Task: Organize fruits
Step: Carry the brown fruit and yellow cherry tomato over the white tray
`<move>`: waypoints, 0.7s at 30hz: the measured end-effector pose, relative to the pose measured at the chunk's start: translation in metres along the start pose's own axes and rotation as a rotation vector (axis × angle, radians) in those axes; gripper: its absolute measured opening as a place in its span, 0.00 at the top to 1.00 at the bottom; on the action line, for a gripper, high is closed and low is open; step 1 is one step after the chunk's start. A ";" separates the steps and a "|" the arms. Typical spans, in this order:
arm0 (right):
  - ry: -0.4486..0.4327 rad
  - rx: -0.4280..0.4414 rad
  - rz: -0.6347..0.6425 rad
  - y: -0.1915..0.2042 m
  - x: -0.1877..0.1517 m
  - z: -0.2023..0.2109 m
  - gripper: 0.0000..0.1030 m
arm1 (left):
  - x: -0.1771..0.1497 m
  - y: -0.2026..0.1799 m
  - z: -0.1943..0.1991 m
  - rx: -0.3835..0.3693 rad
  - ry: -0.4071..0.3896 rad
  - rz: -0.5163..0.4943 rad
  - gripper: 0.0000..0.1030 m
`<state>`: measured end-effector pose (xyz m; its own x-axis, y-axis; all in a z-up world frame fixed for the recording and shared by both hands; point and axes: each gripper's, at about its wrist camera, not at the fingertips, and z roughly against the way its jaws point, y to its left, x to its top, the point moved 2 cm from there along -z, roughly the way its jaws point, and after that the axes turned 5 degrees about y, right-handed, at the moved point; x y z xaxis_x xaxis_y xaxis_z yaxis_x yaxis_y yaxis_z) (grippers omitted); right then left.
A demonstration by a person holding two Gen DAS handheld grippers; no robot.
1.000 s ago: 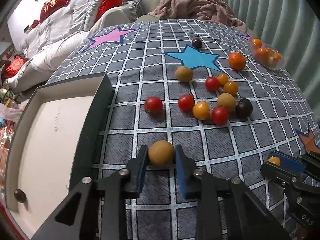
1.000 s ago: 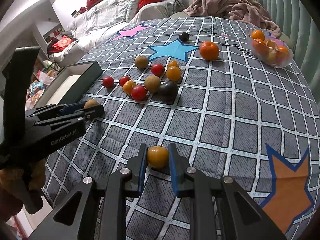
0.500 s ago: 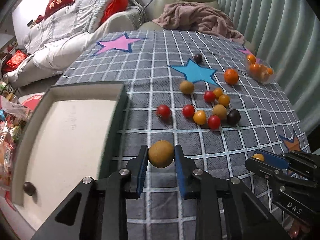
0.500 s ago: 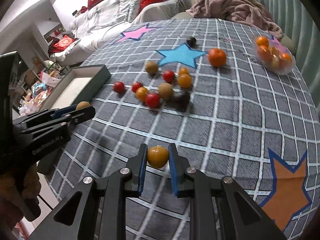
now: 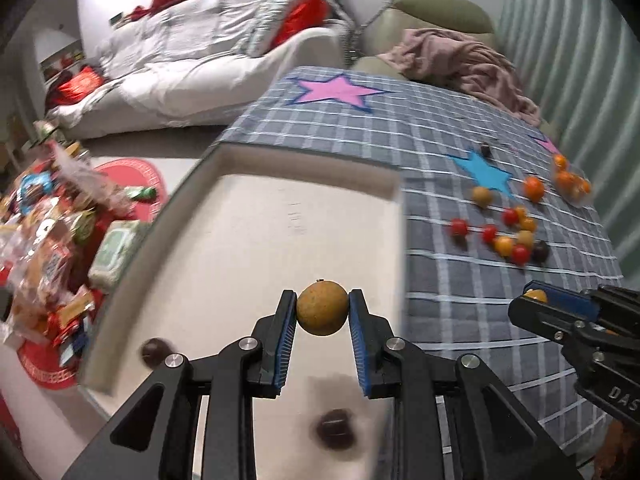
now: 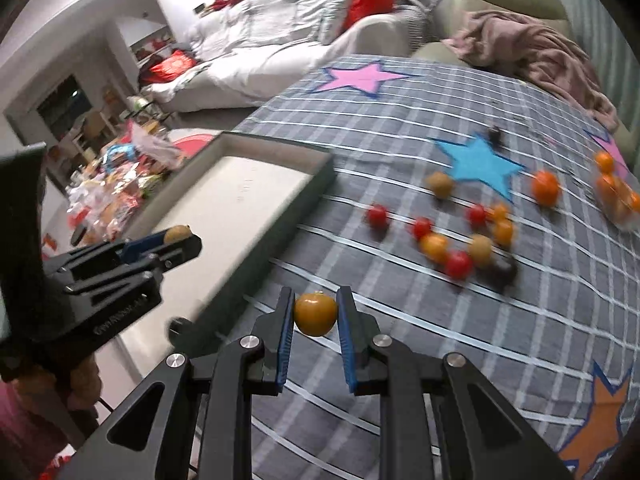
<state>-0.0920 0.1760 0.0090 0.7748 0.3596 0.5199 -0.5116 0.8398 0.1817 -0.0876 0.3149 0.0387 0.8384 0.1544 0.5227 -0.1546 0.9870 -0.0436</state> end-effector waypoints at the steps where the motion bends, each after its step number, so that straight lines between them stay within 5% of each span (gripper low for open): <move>1: 0.005 0.007 0.015 0.009 0.003 -0.005 0.78 | -0.001 0.008 -0.001 0.010 0.002 0.011 0.73; 9: 0.062 0.028 0.117 0.067 0.023 -0.043 0.78 | -0.010 0.046 -0.016 0.071 0.037 0.050 0.73; 21: 0.181 -0.051 0.225 0.089 0.031 -0.092 0.78 | -0.017 0.052 -0.037 0.134 0.091 0.020 0.73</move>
<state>-0.0792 0.2991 -0.0352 0.6998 0.6022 0.3842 -0.6626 0.7482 0.0341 -0.0906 0.3657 -0.0038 0.8775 0.1834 0.4431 -0.2351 0.9699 0.0641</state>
